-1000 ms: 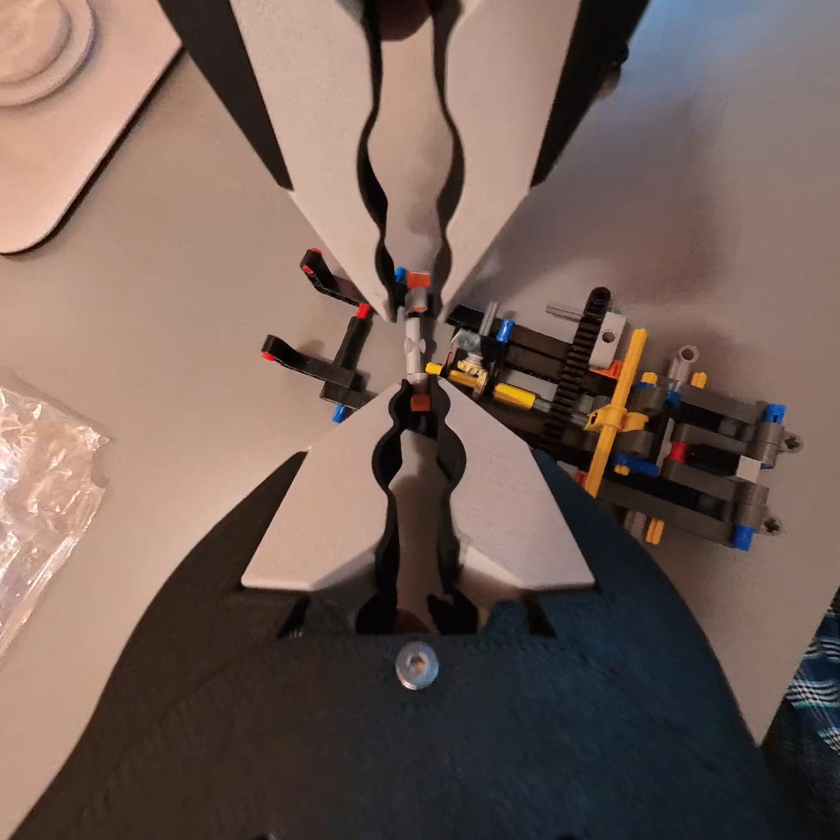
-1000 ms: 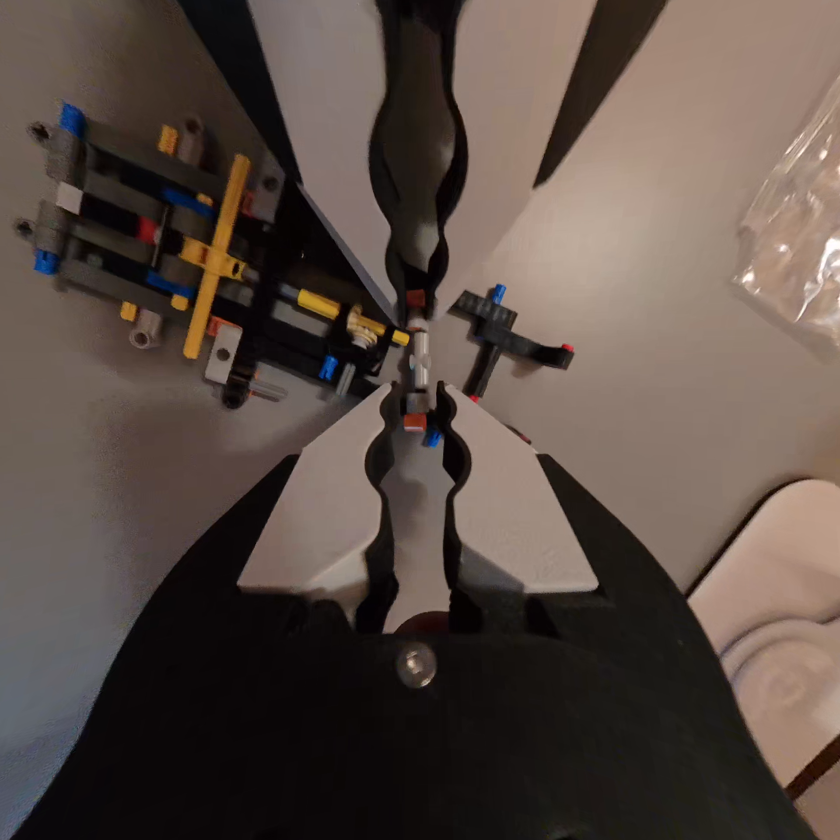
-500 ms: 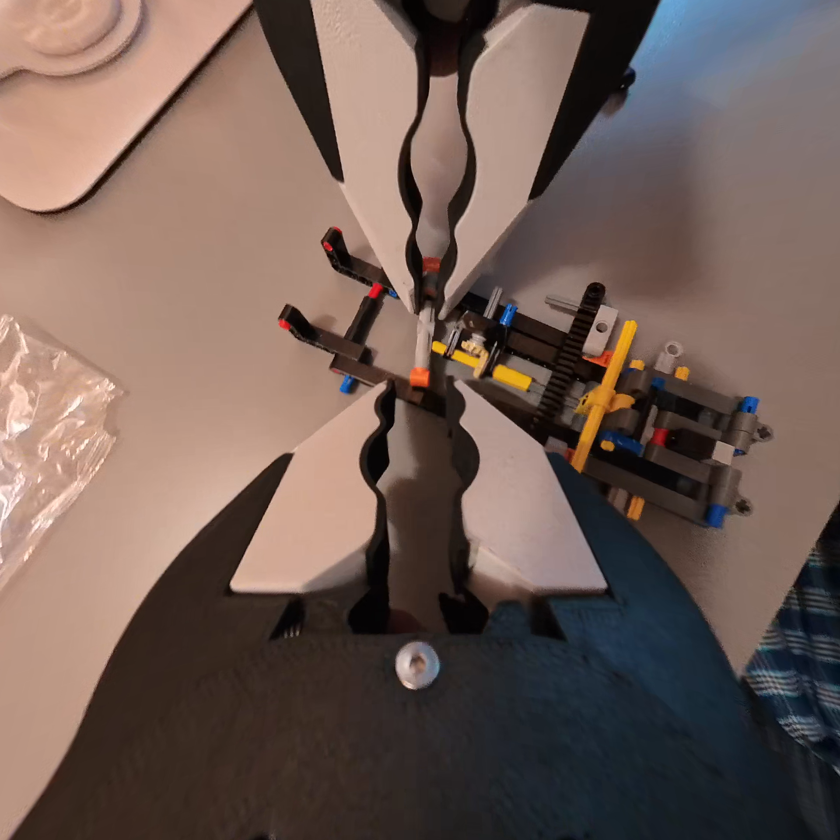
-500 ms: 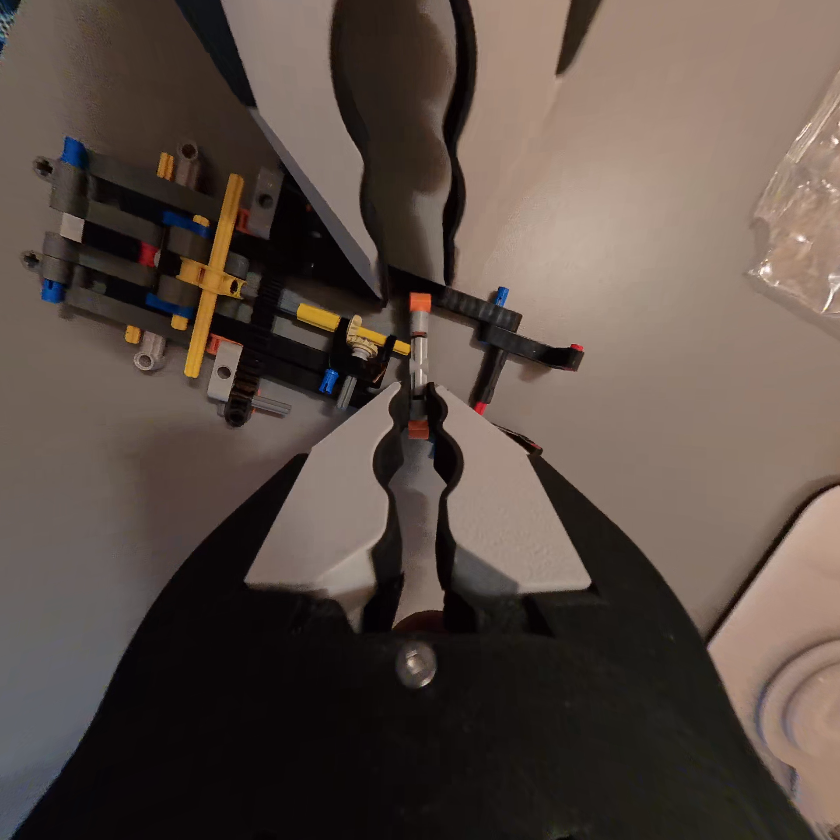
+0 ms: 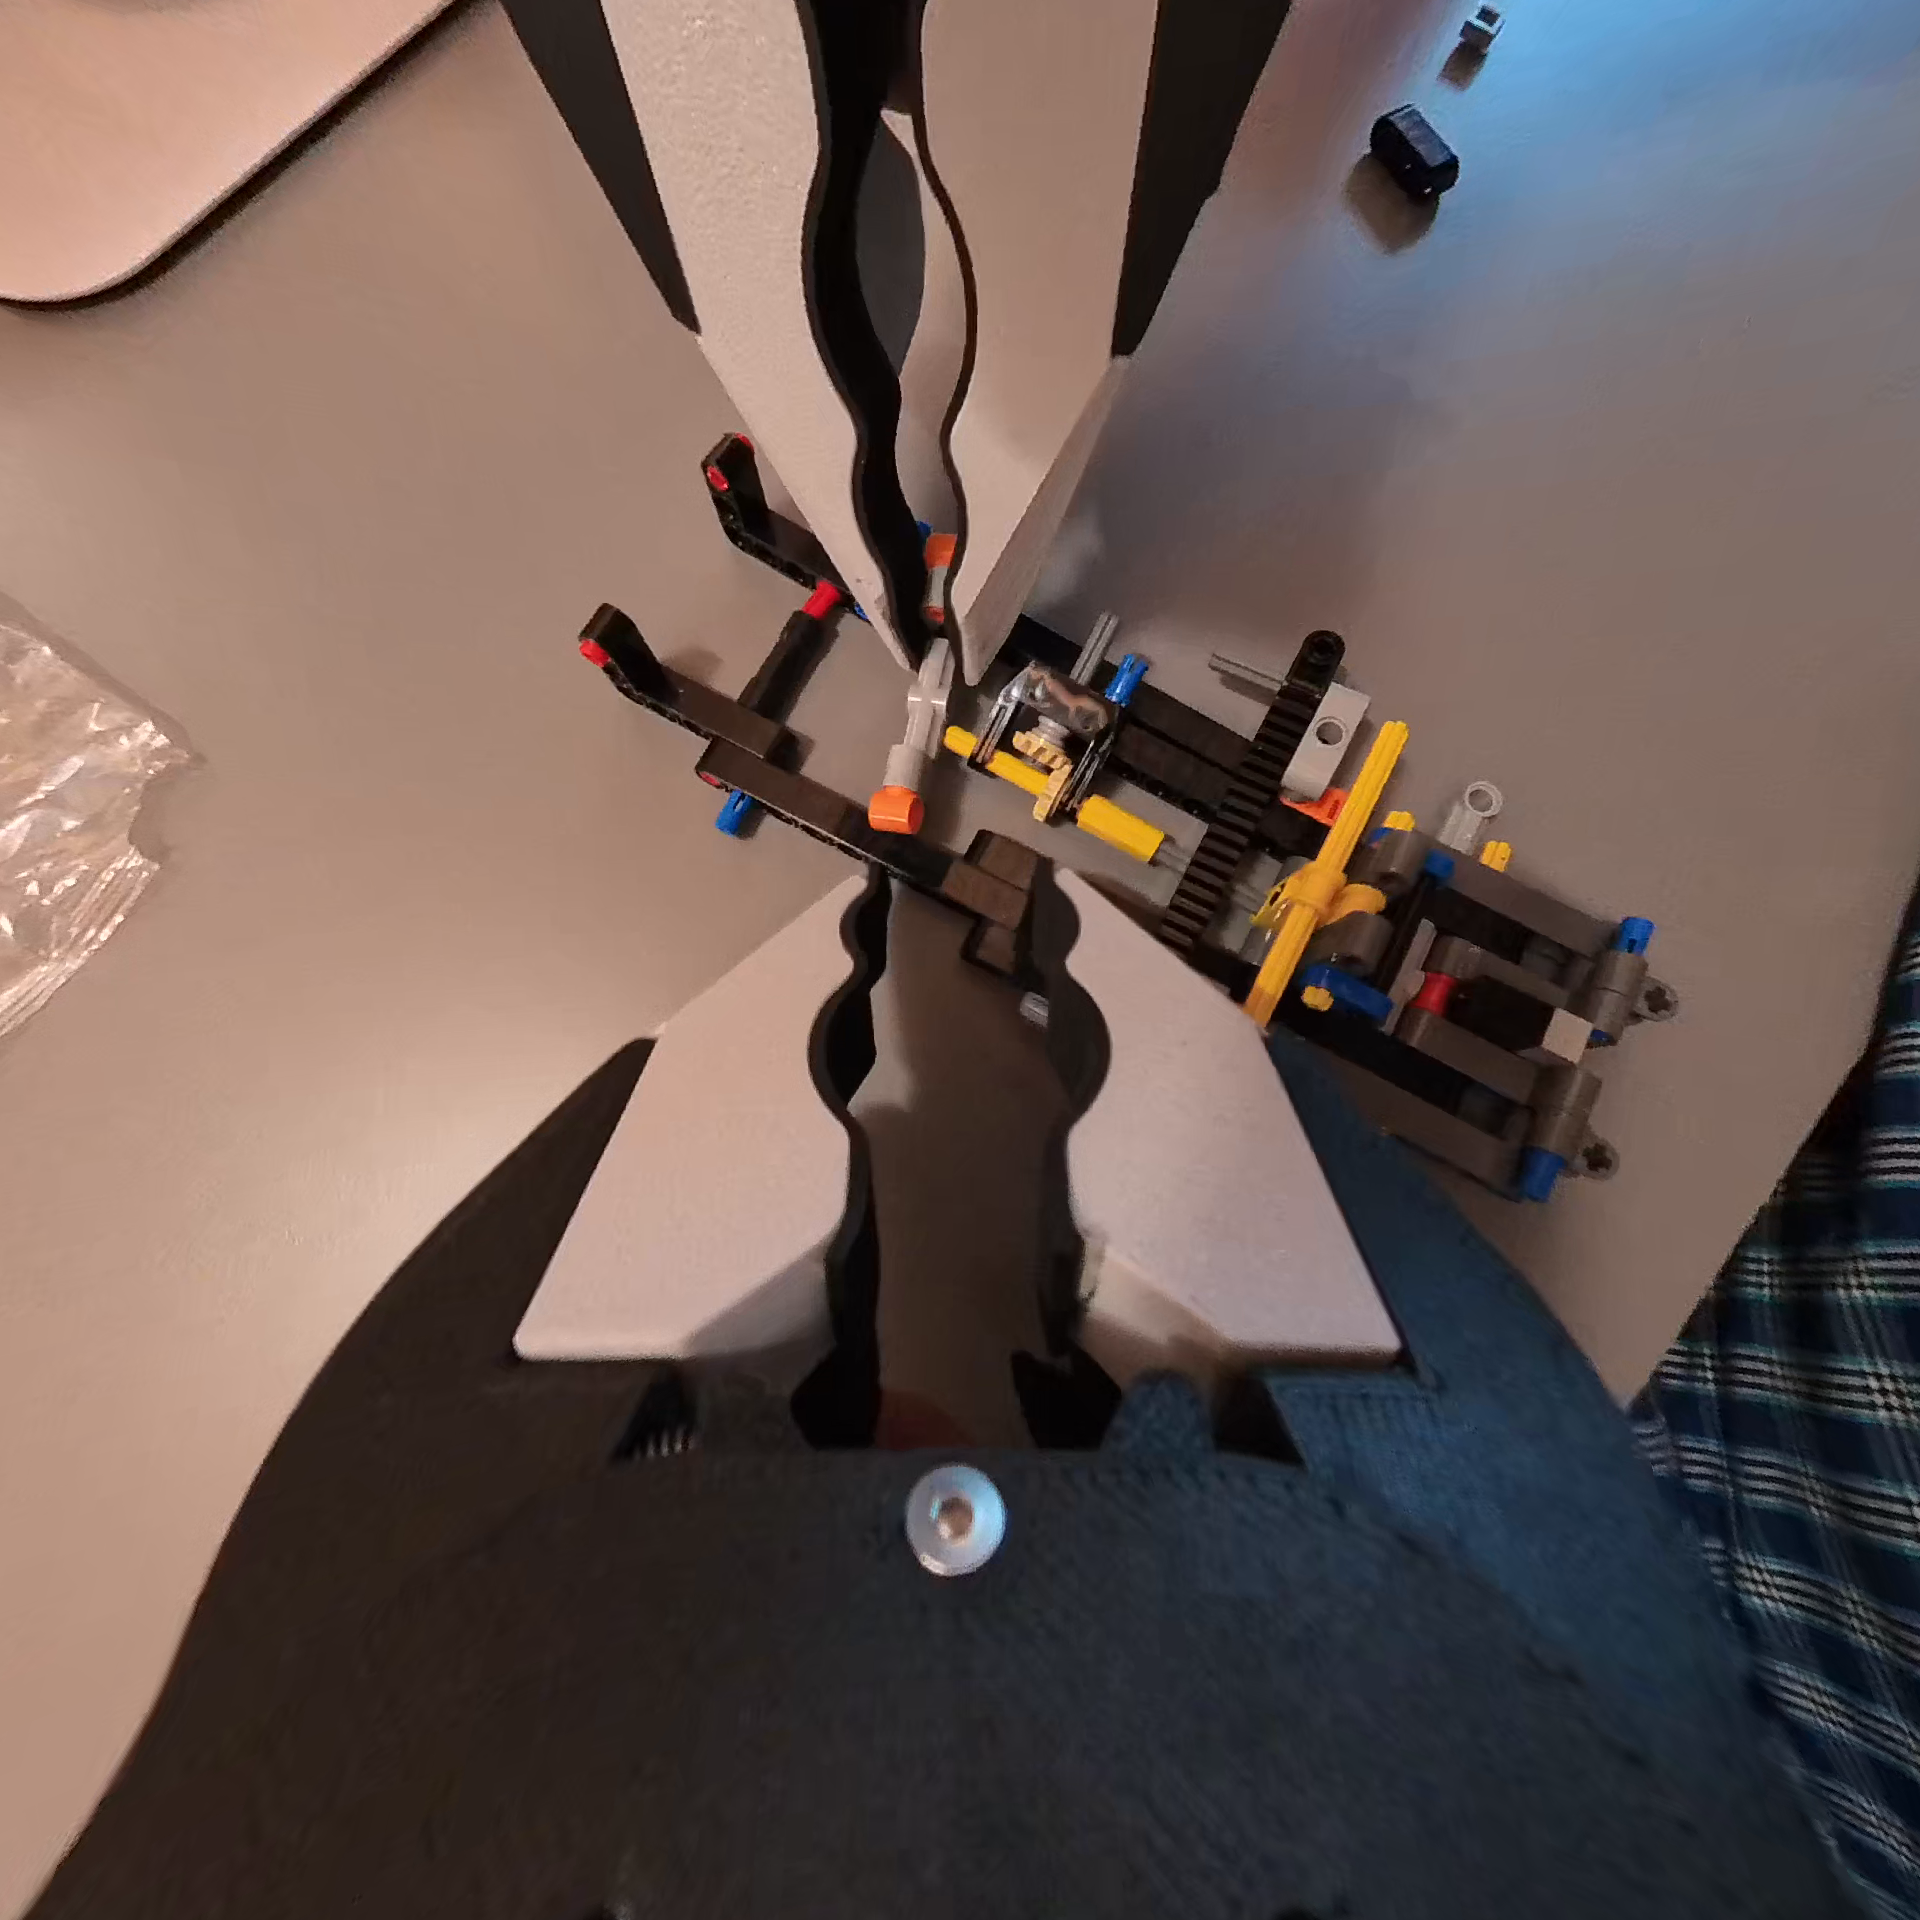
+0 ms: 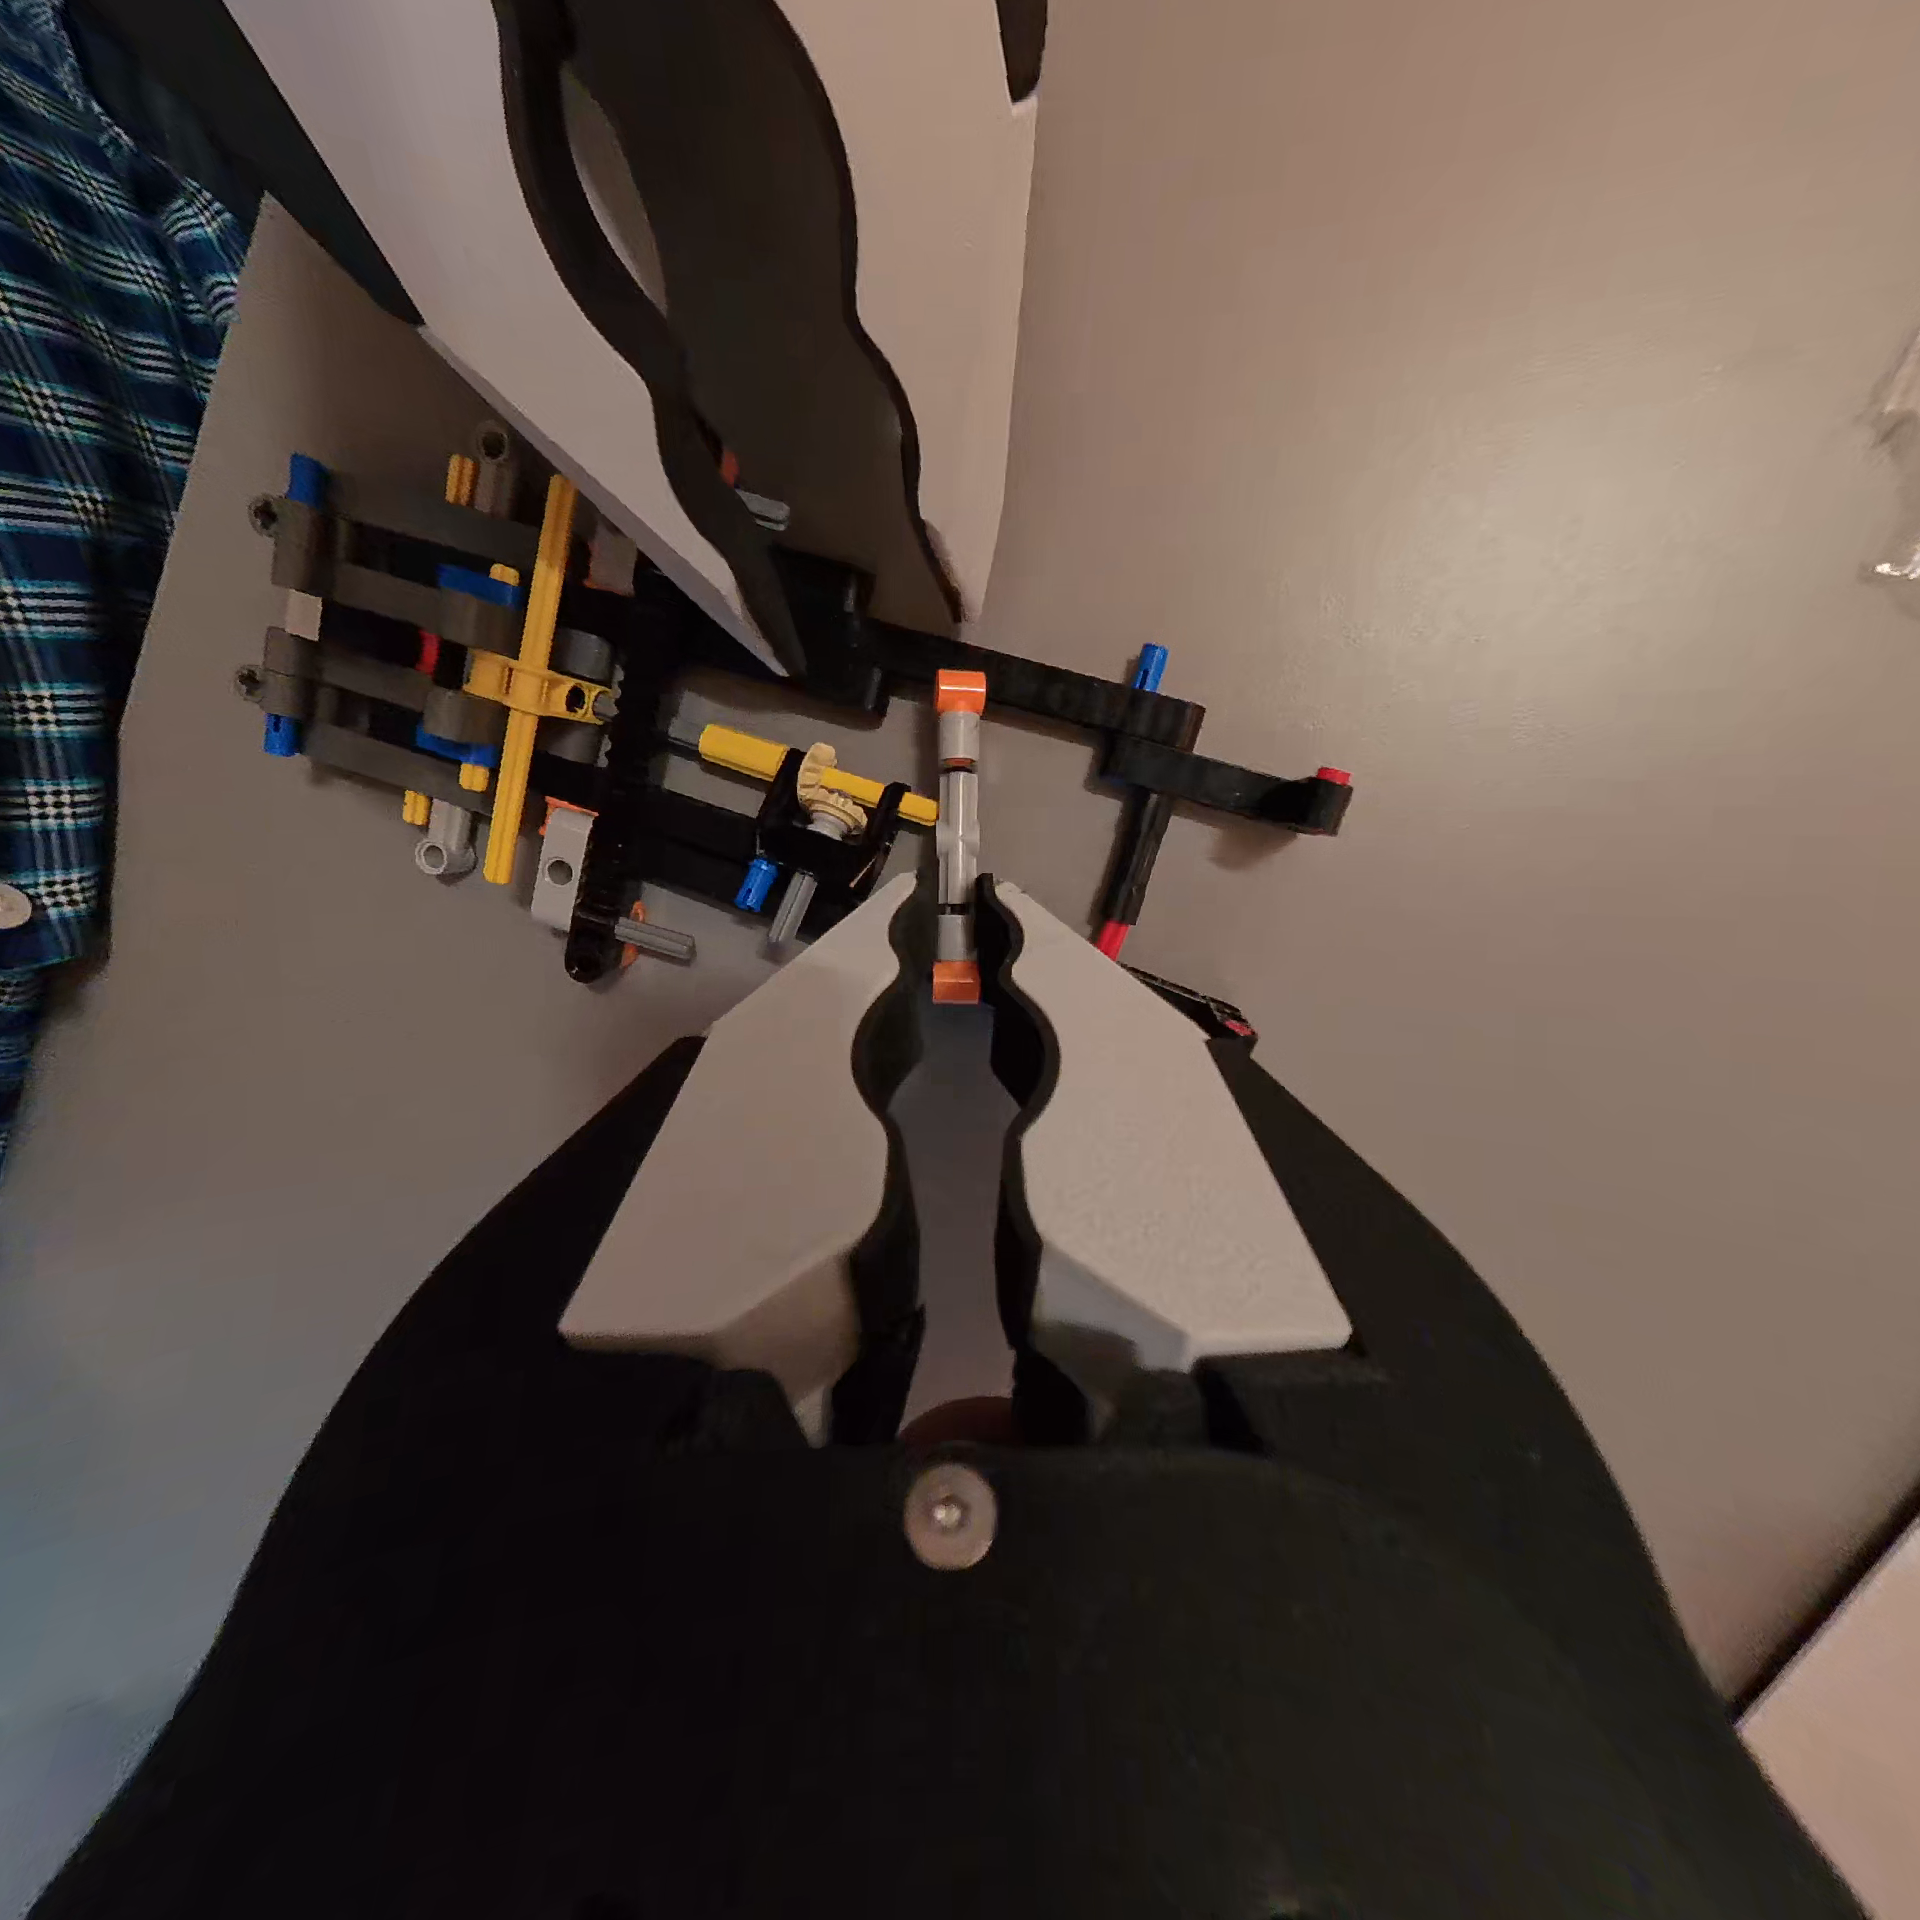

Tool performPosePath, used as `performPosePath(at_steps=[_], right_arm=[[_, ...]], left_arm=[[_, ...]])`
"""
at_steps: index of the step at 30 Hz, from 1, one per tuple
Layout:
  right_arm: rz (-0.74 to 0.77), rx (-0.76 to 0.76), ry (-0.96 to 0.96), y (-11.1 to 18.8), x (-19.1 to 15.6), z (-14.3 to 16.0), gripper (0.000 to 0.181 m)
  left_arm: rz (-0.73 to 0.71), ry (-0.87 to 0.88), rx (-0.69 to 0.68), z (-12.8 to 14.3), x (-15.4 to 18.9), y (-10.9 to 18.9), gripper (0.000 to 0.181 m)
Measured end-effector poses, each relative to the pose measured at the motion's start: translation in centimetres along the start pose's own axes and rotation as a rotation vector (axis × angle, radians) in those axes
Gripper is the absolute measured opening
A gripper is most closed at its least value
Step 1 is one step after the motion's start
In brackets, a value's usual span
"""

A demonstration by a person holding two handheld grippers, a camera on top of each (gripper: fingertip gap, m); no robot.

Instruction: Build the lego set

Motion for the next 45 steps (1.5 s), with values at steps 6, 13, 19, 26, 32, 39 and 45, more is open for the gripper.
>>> performPosePath(at_steps=[6,13,19,26,32,39,45], right_arm=[[-0.049,0.008,-0.017,-0.1,0.3,0.0,0.004],[-0.093,0.034,-0.016,-0.1,0.6,0.2,0.004],[-0.120,0.040,0.002,0.0,0.7,0.3,0.004],[-0.144,0.040,0.022,-0.1,0.9,0.3,0.004],[-0.143,0.030,0.040,-0.1,0.8,0.2,0.004],[-0.117,-0.012,0.080,0.0,0.6,-0.1,0.004],[-0.065,-0.038,0.133,0.0,0.2,-0.4,0.003]], left_arm=[[0.010,0.027,-0.003,0.2,0.4,0.0,0.023],[-0.004,0.054,0.000,0.2,0.4,-0.2,0.019],[-0.036,0.061,-0.024,0.1,0.6,-0.1,0.015],[-0.071,0.072,-0.049,-0.1,0.9,-0.1,0.012],[-0.087,0.079,-0.060,-0.2,1.0,-0.1,0.011],[-0.093,0.096,-0.060,-0.3,1.1,-0.2,0.011],[-0.095,0.102,-0.060,-0.3,1.0,-0.2,0.011]])
Point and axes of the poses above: each gripper's, where its closed fingertips meet, y back along the fingers, z out of its underside, x = y × z across the jaws, the point moved 8 cm from there along y, back along the fingers, and after that the axes turned 1 degree about y, right-handed, at the moved point
